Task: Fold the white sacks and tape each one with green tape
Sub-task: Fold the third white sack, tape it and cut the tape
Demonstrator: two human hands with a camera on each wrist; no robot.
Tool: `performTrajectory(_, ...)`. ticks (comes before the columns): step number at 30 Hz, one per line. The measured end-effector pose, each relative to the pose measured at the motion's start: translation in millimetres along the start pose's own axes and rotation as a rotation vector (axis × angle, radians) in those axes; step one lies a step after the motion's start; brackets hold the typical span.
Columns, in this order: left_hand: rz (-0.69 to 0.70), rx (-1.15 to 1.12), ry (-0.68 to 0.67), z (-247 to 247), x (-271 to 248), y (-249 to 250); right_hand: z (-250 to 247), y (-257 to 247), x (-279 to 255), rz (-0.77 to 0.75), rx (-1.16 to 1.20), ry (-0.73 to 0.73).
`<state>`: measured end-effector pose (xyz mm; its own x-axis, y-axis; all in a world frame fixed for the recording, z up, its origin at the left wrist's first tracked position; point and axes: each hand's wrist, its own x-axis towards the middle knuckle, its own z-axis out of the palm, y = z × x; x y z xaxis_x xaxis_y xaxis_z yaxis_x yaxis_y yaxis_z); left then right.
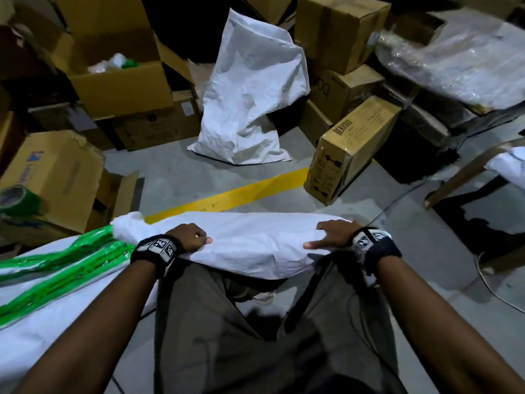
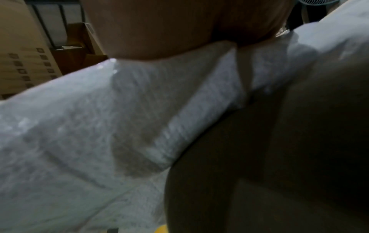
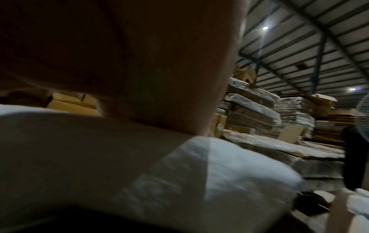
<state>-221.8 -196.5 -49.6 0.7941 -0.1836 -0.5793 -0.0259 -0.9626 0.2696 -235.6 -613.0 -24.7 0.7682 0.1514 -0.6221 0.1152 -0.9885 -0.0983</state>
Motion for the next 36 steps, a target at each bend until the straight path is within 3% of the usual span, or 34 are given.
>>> performTrajectory(3,-0.046,-0.034,0.049,7.4,-3.3,-3.2,15.9,44.3,-11.8,-0.037,0.098,0.095)
performTrajectory(6,-0.056,-0.112,0.11,8.0,-7.4,-5.8,33.4,71.7,-28.5,0.044,0.293,0.317)
performTrajectory(9,-0.036,-0.076,0.136,8.4,-17.0,0.6,64.9,80.2,-35.2,0.022,0.461,0.533)
performTrajectory(12,-0.018,0.003,0.182,14.5,-31.2,6.0,89.1,76.9,-36.0,-0.012,0.502,0.629)
performTrajectory(16,-0.061,0.096,0.136,15.3,-49.5,14.3,71.4,69.4,-50.1,-0.004,0.384,0.504)
performTrajectory(20,-0.036,0.183,0.184,2.8,-45.2,26.1,22.5,19.7,-45.7,0.024,-0.067,0.328)
performTrajectory(23,-0.02,0.186,0.251,-21.4,-27.9,32.5,-11.2,-18.8,-24.3,0.003,-0.261,0.321)
performTrajectory(26,-0.033,0.251,0.297,-57.1,0.9,32.8,-58.2,-24.5,5.0,0.073,-0.232,0.421)
performTrajectory(31,-0.121,0.288,0.619,-168.0,53.5,27.1,-175.5,-42.7,73.9,-0.02,-0.071,0.716)
performTrajectory(34,-0.058,0.325,0.984,-222.1,62.8,23.7,-230.1,-56.6,104.8,-0.107,0.051,1.01)
performTrajectory(36,0.011,0.371,1.196,-230.9,56.6,22.7,-241.5,-58.1,116.0,-0.179,0.087,1.242)
